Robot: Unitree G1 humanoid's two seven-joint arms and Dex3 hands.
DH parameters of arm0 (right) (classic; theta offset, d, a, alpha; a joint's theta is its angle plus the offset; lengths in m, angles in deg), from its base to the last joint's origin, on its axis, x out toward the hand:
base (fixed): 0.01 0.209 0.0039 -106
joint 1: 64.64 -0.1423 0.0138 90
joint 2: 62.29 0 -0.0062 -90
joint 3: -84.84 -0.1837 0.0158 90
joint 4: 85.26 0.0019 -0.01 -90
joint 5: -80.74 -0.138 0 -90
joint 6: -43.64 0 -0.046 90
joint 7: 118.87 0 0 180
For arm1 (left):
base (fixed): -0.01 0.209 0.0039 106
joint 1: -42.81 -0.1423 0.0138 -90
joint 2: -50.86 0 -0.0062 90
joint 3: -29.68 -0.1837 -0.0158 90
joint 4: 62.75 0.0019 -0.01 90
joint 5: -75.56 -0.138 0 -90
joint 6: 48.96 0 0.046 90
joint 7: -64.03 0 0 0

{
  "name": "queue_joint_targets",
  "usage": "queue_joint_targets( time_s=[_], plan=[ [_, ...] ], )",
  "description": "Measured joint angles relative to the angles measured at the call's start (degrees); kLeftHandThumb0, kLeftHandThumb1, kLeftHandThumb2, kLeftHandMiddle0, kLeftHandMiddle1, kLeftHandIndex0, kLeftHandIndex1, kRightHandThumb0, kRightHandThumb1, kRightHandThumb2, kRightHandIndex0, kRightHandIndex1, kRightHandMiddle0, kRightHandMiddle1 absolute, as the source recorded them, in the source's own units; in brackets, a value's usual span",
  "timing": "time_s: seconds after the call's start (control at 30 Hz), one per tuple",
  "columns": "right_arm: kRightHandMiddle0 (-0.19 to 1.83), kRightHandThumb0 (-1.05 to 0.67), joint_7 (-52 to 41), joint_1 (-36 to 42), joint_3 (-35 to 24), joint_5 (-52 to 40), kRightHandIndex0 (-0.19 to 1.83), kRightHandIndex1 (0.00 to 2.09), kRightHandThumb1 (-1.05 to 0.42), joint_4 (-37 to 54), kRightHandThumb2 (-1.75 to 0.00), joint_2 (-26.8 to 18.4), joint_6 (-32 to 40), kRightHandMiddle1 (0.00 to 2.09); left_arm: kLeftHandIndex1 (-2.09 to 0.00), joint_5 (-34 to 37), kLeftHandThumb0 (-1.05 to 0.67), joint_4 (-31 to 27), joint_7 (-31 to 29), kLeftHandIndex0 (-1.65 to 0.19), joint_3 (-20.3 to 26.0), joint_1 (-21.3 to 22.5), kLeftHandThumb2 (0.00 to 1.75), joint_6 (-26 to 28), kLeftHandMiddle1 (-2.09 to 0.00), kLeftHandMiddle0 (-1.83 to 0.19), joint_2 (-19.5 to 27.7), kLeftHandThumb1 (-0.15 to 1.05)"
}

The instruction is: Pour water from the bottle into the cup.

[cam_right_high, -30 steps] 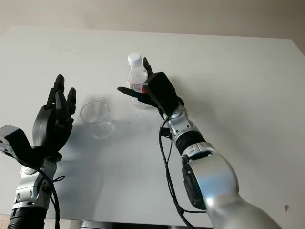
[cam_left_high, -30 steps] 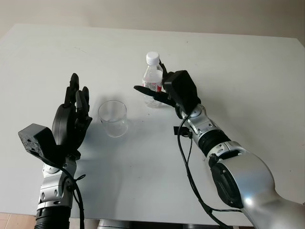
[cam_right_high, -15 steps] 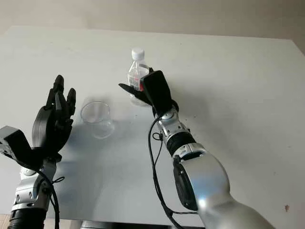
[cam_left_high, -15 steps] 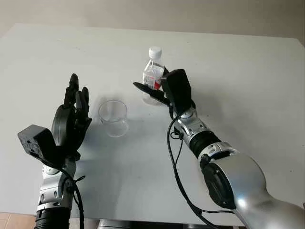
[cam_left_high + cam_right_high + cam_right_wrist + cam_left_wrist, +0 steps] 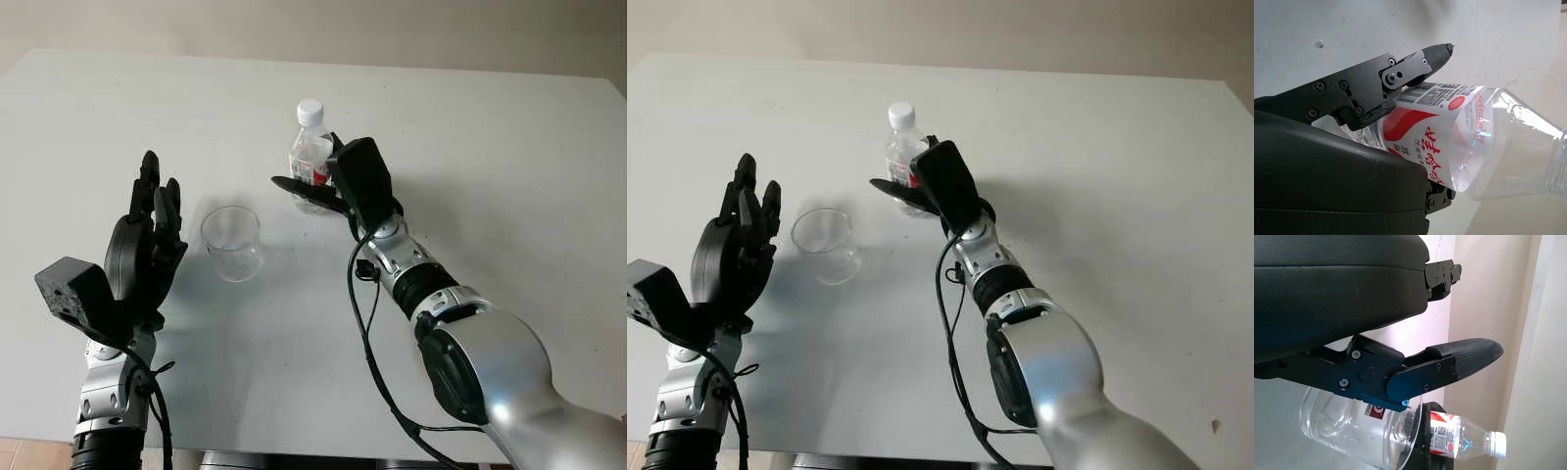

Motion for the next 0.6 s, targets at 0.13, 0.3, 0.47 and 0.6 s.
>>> queue_joint_targets(
  time_s=[0.13, 0.3, 0.47, 0.6],
  plan=[
    [0.48, -0.28, -0.51, 0.01, -0.08, -0.02, 0.59, 2.09, -1.05, 0.0, -0.12, -0.11, -0.14, 2.09, -0.05, 0.0, -0.78, 0.0, 0.0, 0.13, -0.03, 0.0, 0.71, 0.0, -0.05, 0.08, -0.01, 1.05],
    [0.54, -0.37, 0.14, 0.09, 1.26, 1.61, 0.68, 2.09, -1.05, 0.0, -0.08, -0.43, -1.29, 2.09, -0.05, 0.0, -0.78, 0.0, -0.04, 0.13, -0.05, 0.0, 0.72, 0.03, -0.06, 0.07, -0.01, 1.05],
    [0.66, -0.31, 2.73, 0.1, 3.35, 4.19, 0.79, 2.09, -1.05, 0.0, -0.1, -0.71, -2.22, 2.09, -0.06, -0.04, -0.78, 0.0, 0.02, 0.13, -0.08, 0.0, 0.72, 0.04, -0.06, 0.07, -0.01, 1.05],
    [0.75, -0.2, 4.35, 0.04, 5.72, 7.04, 0.88, 2.09, -1.05, 0.01, -0.15, -2.3, -5.93, 2.09, -0.06, -0.11, -0.78, -0.04, 0.15, 0.12, -0.13, -0.06, 0.72, 0.2, -0.06, 0.06, -0.02, 1.05]
  ],
)
